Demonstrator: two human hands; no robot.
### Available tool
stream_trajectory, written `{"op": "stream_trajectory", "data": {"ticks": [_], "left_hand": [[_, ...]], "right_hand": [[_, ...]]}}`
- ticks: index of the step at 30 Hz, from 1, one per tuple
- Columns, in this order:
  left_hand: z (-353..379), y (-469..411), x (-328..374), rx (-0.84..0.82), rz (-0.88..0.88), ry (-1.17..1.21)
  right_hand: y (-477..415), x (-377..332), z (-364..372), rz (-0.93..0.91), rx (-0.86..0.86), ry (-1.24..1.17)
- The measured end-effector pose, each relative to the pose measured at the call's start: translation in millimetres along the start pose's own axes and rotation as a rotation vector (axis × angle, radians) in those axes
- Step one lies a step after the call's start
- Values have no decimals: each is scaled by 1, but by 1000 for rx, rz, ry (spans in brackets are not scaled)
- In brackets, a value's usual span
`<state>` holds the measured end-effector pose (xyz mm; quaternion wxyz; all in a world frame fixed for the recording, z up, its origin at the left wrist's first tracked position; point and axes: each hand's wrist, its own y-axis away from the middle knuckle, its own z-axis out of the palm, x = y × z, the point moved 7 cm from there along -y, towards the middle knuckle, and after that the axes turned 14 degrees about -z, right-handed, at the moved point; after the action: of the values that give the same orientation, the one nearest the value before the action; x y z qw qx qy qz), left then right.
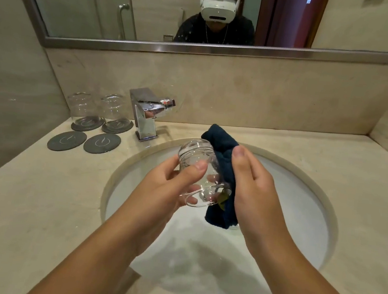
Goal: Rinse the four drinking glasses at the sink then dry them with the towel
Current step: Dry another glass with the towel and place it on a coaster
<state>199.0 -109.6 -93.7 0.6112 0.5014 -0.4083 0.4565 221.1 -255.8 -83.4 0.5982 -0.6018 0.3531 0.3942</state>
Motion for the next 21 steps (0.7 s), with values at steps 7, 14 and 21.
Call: {"op": "stream_trajectory", "data": {"ticks": [7, 14, 21], "left_hand": [[6, 3, 9, -175, 14, 152], [-19, 2, 7, 86, -128, 473], [-23, -2, 0, 143, -169, 389]], "right_hand": [[5, 24, 6, 357, 9, -341], [-2, 12, -27, 298, 209, -276], [3, -35, -1, -275, -161, 143]]}}
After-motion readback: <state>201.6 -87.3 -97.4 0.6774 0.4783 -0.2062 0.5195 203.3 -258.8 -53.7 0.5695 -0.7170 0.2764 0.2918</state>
